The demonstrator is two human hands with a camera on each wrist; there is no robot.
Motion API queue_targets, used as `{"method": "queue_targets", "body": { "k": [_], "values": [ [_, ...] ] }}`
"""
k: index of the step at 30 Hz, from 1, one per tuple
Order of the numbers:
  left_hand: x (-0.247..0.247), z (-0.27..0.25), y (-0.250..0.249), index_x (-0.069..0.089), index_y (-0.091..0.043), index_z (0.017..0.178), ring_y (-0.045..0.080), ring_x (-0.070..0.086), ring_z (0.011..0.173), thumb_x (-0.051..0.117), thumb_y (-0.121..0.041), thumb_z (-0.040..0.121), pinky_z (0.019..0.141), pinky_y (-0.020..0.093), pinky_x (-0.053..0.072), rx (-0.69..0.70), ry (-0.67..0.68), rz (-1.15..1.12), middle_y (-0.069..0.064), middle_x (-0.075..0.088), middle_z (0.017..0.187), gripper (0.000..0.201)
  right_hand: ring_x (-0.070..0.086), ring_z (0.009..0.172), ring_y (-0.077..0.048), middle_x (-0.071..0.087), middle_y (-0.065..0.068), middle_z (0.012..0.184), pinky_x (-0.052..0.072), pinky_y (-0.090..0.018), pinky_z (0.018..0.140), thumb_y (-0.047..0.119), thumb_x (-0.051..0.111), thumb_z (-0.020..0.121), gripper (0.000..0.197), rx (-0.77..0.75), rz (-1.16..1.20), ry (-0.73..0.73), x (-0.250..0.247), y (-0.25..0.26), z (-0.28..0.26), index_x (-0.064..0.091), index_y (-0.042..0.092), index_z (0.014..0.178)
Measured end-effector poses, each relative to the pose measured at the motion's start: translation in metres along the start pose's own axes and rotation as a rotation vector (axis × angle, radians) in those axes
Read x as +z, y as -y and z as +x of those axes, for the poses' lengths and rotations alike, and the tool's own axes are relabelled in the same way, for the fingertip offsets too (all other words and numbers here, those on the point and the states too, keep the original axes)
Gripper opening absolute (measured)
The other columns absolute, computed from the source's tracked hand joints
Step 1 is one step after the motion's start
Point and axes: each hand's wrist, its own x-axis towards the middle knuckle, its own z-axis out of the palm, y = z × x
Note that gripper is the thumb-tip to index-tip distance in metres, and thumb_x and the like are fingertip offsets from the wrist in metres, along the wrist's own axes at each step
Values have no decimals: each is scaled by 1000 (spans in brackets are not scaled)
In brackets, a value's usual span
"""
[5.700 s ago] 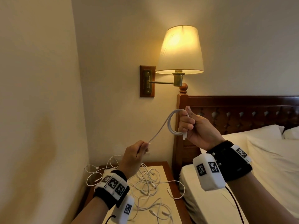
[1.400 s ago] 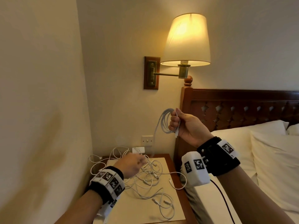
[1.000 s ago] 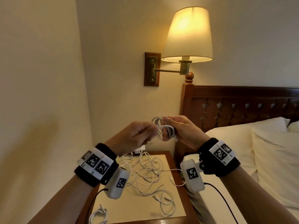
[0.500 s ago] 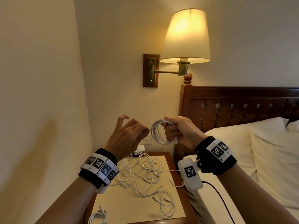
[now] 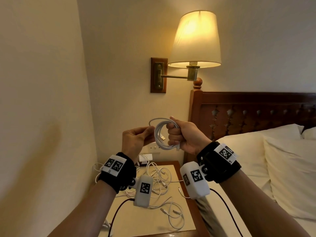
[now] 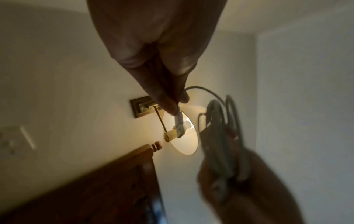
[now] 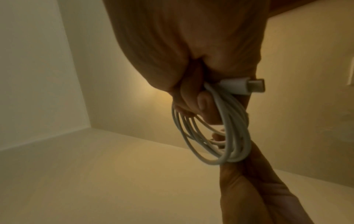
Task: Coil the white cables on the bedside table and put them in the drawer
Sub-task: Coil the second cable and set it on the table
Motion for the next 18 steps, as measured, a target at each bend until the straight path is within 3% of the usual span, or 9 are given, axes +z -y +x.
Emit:
{"method": "queue_targets", "body": {
  "k": [5,9,12,14,18],
  "values": [
    [10,-9,-5,67,-5,91,15,66,61,49,-13,97,63,27,58,-289,183,-167,7,69,72,20,24,37,-8,28,7,47,25,-20,40,33,33,105,46,-12,-42,-48,3,-6,1,47,13,67],
    [9,-14,-10,64,-12,81,18,58,86,56,-25,86,83,38,48,-453,343,-252,5,61,81,16,25,36,-8,29,6,46,26,-19,37,33,35,105,45,-60,-73,-107,5,-6,3,47,13,67],
    [12,-22,-20,64,-12,82,24,53,97,54,-43,87,94,46,42,-491,387,-301,7,57,84,33,26,36,-8,31,6,45,28,-19,37,34,37,105,42,-114,-145,-165,4,-4,5,47,13,69],
    [17,-28,-24,60,-14,81,23,55,93,54,-54,88,94,47,41,-419,384,-121,5,56,81,40,26,38,-8,31,6,47,27,-19,38,35,40,104,41,-116,-182,-173,4,-3,6,49,13,70],
    [24,-35,-24,59,-12,93,21,60,86,52,-36,98,79,42,54,-162,369,341,8,58,91,25,27,41,-11,32,5,48,28,-22,40,44,52,97,43,-118,-283,-234,4,-2,4,50,14,67]
  ]
}}
